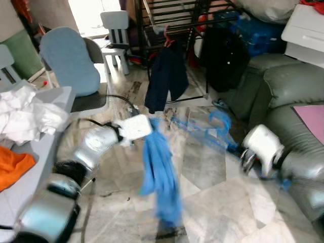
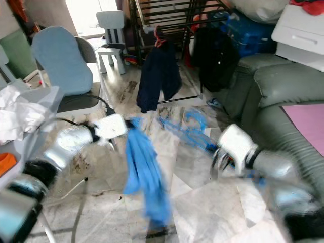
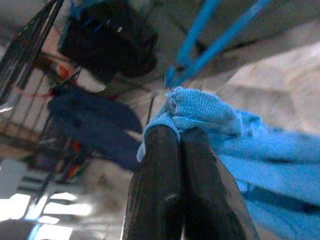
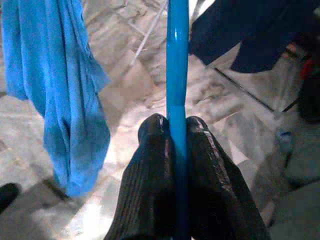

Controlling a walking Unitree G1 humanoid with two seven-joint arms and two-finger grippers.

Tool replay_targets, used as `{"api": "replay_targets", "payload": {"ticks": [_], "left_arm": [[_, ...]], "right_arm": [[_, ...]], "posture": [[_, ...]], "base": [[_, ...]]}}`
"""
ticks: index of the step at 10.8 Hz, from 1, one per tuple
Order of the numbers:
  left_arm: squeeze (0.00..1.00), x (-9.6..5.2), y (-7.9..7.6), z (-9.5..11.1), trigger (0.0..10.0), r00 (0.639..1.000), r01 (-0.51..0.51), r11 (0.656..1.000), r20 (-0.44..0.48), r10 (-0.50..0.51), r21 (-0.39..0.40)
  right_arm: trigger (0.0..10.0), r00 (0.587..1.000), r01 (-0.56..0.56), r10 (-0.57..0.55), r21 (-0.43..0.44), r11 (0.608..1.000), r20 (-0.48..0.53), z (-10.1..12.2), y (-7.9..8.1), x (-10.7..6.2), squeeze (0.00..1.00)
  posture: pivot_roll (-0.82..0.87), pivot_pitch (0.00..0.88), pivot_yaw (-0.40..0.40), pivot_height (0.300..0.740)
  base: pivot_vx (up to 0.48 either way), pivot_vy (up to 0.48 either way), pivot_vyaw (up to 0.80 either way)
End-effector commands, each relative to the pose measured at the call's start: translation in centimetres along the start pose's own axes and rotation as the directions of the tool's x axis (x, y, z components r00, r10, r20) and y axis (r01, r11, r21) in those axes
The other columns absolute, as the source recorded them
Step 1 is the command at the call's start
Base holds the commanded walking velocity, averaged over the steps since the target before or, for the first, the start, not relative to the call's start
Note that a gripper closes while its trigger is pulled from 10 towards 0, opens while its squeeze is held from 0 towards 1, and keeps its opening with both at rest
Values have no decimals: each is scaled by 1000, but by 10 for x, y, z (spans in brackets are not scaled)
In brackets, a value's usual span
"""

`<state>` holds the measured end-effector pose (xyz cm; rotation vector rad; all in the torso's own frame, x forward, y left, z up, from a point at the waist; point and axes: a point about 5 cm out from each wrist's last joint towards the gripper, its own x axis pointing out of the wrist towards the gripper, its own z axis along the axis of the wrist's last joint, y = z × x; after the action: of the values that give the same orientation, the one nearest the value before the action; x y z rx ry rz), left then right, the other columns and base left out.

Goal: Hang hanger

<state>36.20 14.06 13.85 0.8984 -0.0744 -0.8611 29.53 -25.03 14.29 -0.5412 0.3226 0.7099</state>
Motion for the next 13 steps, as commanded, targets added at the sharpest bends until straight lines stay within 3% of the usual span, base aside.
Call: {"api": "replay_targets", "payload": {"ticks": [1, 3, 7, 13], "left_arm": [[0, -2, 4, -1, 10000, 1000, 1, 999, -18, 0, 42], [0, -2, 1, -6, 10000, 999, 21, 994, -47, -15, 110], [0, 4, 4, 12, 10000, 997, -37, 976, 68, 23, 216], [0, 6, 5, 24, 10000, 983, -101, 967, 171, 62, 233]], "right_arm": [[10000, 999, -31, 31, -2, 1000, 12, 2, 0, 0, 0], [10000, 995, -98, 98, 4, 995, 8, 1, 4, -5, 0], [10000, 956, -292, 290, 57, 955, 39, 3, 23, -3, 0], [10000, 933, -359, 357, 81, 930, 41, 2, 31, 1, 0]], "posture": [[-213, 0, 89, 740], [-221, 0, 94, 740], [-215, 0, 96, 740], [-211, 0, 106, 740]], "base": [[0, 0, 0], [0, 0, 0], [0, 0, 0], [0, 0, 0]]}}
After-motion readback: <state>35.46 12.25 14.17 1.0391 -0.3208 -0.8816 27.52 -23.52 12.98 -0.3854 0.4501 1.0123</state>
